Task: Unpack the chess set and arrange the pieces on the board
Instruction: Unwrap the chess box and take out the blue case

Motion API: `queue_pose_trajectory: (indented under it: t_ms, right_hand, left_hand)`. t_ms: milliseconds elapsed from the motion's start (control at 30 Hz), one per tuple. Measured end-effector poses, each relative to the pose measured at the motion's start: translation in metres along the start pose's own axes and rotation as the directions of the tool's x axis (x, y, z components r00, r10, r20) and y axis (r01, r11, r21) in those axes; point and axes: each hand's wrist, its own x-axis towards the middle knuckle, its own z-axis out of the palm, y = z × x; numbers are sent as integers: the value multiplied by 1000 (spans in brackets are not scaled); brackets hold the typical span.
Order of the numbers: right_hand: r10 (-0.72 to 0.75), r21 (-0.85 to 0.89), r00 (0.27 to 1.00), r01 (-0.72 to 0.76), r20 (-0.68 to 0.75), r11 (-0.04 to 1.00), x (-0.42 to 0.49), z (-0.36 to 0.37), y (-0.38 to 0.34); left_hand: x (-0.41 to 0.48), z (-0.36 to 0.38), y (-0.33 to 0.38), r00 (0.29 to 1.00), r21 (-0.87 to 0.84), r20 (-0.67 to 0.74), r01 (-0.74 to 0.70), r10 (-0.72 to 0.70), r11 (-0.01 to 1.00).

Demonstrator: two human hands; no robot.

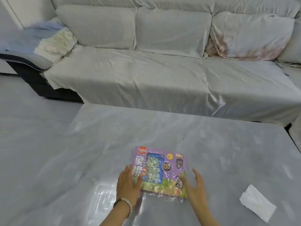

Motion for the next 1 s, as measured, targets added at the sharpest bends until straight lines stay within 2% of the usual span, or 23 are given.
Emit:
queue_pose_trajectory:
  t_ms: [133, 200, 300, 367, 500, 733, 833, 1000]
  right_hand:
    - [-103, -139, 995, 99, -19, 985, 25, 17, 36]
    - [-119, -174, 993, 114, -17, 978, 30, 27, 56]
    - [-262, -318, 965, 241, -26, 917, 34, 44, 87]
    - [-315, -381, 946, 264, -77, 886, 37, 50, 99]
    - [-381, -416, 917, 304, -116, 857, 48, 55, 110]
    - [-369, -361, 925, 314, -93, 878, 47, 52, 109]
    - [-289, -132, 954, 277, -84, 952, 38, 45, 98]
    - [-221, 75, 966, 212, 134, 974, 24, 37, 88]
  left_hand:
    - [40, 45, -14, 984, 330, -4, -168, 180, 929]
    - [51, 59, -21, 952, 491, -20, -257, 305, 832]
    - [63, 77, -42, 909, 562, 20, -355, 417, 747]
    - [66, 90, -56, 907, 563, 36, -366, 420, 741]
    - [72, 104, -75, 851, 613, -37, -395, 524, 684]
    - [70, 103, -71, 849, 607, -85, -371, 521, 703]
    - [64, 102, -69, 844, 588, -107, -372, 525, 718]
    - [54, 96, -77, 838, 553, -140, -375, 527, 744]
